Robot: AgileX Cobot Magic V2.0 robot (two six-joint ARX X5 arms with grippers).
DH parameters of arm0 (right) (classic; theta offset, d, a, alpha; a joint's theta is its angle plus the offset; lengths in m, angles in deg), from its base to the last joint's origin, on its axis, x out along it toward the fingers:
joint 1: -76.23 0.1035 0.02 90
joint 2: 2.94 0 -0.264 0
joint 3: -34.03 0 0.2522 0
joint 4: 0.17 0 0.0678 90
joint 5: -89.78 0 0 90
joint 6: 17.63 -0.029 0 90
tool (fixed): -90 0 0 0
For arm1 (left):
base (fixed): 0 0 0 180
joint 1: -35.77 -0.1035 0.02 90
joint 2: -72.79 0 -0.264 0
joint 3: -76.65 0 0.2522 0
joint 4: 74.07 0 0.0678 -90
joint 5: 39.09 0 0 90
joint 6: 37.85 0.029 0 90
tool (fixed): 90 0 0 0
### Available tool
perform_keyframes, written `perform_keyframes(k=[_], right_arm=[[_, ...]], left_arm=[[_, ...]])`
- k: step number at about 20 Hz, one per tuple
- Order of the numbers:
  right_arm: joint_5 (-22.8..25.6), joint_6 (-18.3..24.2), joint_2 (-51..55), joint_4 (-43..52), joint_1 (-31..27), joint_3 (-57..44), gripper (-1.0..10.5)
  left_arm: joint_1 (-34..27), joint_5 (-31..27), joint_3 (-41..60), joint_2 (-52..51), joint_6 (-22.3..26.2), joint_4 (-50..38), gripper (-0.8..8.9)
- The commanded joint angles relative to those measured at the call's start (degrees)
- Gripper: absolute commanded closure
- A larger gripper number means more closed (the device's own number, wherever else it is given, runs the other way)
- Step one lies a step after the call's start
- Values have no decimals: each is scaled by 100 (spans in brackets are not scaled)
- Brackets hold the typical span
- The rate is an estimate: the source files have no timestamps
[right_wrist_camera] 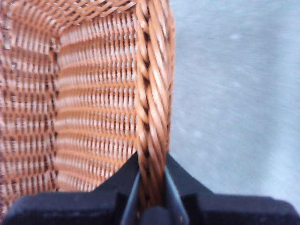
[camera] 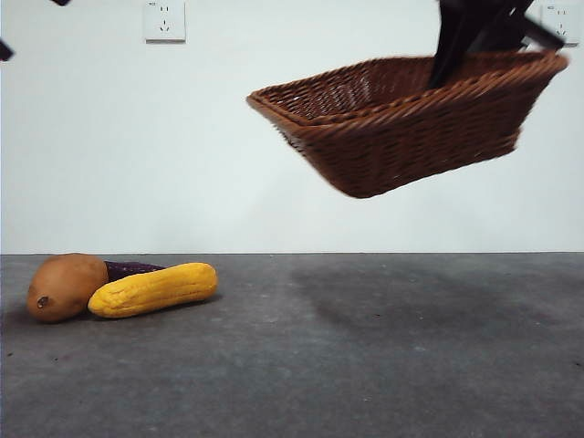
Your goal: Help me put the vegetables on the table into the basket
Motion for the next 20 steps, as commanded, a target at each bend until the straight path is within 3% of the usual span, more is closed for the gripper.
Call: perform_keyframes(k=[1,4,7,12,20], right_arm=[[-31,-98,260,-66,4,28,959],[-33,-17,570,-181,4,28,959],[-57,57,708,-197,4,28,959],[-52,170,717,-199,4,28,959],[-48,227,717,-195,2,28,959]], left_arm=[[308,2,7,254,483,-249,239],[750,-514,-144,905,649,-535,239],[1067,-1071,-942,1902,896,-439,239],[1224,-1222,-2282,3639,1080,223,239],[1226,-1353,-2385,4804,1202,96,240]])
